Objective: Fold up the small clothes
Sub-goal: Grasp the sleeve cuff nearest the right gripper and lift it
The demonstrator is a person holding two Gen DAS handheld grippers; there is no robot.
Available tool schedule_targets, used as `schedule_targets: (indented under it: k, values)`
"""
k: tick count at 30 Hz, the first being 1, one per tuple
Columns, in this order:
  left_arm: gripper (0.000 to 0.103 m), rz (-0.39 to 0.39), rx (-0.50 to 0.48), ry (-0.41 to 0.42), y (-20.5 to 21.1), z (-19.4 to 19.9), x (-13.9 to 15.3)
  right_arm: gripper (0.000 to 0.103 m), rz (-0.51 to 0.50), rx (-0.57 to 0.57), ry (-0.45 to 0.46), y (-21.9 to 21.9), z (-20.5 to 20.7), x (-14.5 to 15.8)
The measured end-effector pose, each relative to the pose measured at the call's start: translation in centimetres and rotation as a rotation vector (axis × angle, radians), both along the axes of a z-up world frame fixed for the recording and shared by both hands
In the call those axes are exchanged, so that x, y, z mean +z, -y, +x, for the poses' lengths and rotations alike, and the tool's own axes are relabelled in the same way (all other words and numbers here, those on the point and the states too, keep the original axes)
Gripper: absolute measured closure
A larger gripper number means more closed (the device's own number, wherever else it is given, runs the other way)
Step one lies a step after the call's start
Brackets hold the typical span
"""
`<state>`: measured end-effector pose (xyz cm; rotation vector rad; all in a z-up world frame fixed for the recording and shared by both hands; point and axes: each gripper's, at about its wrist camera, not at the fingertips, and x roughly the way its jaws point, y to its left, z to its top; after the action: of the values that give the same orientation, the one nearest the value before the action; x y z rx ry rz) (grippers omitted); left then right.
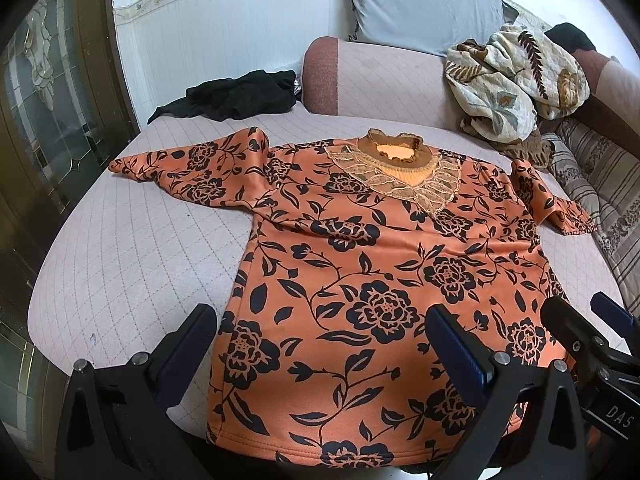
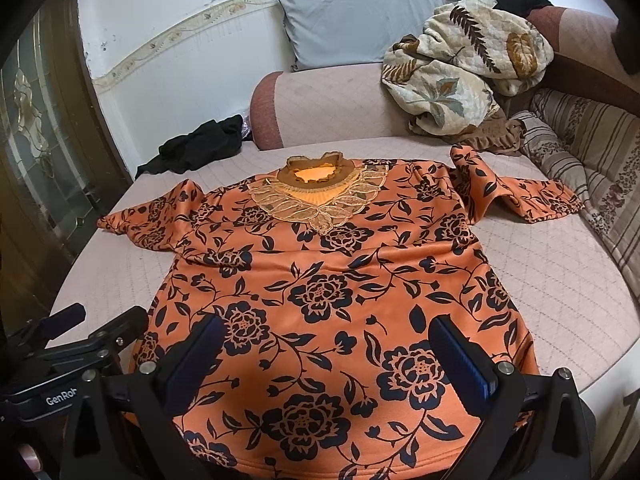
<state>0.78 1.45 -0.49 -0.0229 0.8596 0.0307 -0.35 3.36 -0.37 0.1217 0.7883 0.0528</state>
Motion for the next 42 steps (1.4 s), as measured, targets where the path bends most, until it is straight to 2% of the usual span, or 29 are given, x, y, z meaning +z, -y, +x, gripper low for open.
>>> schedule_targets:
  k: [5,8,11,16,19,21,24,26,30,33,34,36,37,38,40,42]
  values:
    - [0.0,0.006,-0.003,-0.01,0.2,0.2,-0.4,0.0,0.066,0.017,-0.01,0.6,0.3,-0.3]
    - [0.0,-0.003,0.004,-0.038,-0.3,0.7,-1.4,0.0,0.165,0.02,-0.028,2.3,1.3,-0.7]
    - [0.0,-0.012,0.013,-0.093,-1.1,1.5,-3.0,0.0,0.294,-0.03,-0.023,6.2,2.7,-0.6]
    - [0.0,-0.014,0.057,-0.156,-2.5,2.6,-4.8,0.0,0.489,-0.218,0.05,17.5,5.9,-0.9]
    - [0.0,0.006,0.084,-0.183,-3.3,3.1,-5.7,0.001,0.648,-0.368,0.092,27.0,8.4,-2.8]
    - [0.0,0.027,0.095,-0.21,-3.5,3.5,-6.4,0.007,0.706,-0.478,0.095,32.6,10.2,-4.3]
    - [0.0,0.059,0.102,-0.238,-3.5,4.2,-7.3,0.022,0.783,-0.619,0.059,39.8,12.8,-7.5]
    - [0.0,0.073,0.105,-0.247,-3.3,4.7,-7.5,0.033,0.791,-0.67,0.03,43.1,14.3,-9.1]
    - [0.0,0.093,0.102,-0.253,-3.0,5.8,-7.7,0.034,0.745,-0.766,-0.017,47.9,17.7,-11.5]
    - [0.0,0.103,0.096,-0.262,-2.9,6.5,-8.0,0.035,0.725,-0.78,-0.018,49.6,19.7,-12.2]
    - [0.0,0.105,0.096,-0.267,-3.0,6.7,-8.1,0.038,0.688,-0.773,-0.023,49.9,20.8,-12.0]
    - [0.0,0.101,0.099,-0.273,-3.2,6.9,-8.4,0.065,0.631,-0.772,-0.058,50.2,22.6,-12.0]
    - [0.0,0.097,0.102,-0.276,-3.3,7.0,-8.5,0.098,0.632,-0.769,-0.07,50.3,23.0,-12.2]
    - [0.0,0.096,0.104,-0.277,-3.4,7.0,-8.6,0.099,0.641,-0.761,-0.091,50.6,23.6,-12.6]
    - [0.0,0.093,0.11,-0.269,-3.9,6.8,-8.5,0.099,0.555,-0.718,-0.059,49.7,24.5,-10.7]
    - [0.0,0.092,0.118,-0.245,-4.5,6.6,-8.1,0.099,0.466,-0.616,0.016,47.1,25.6,-6.2]
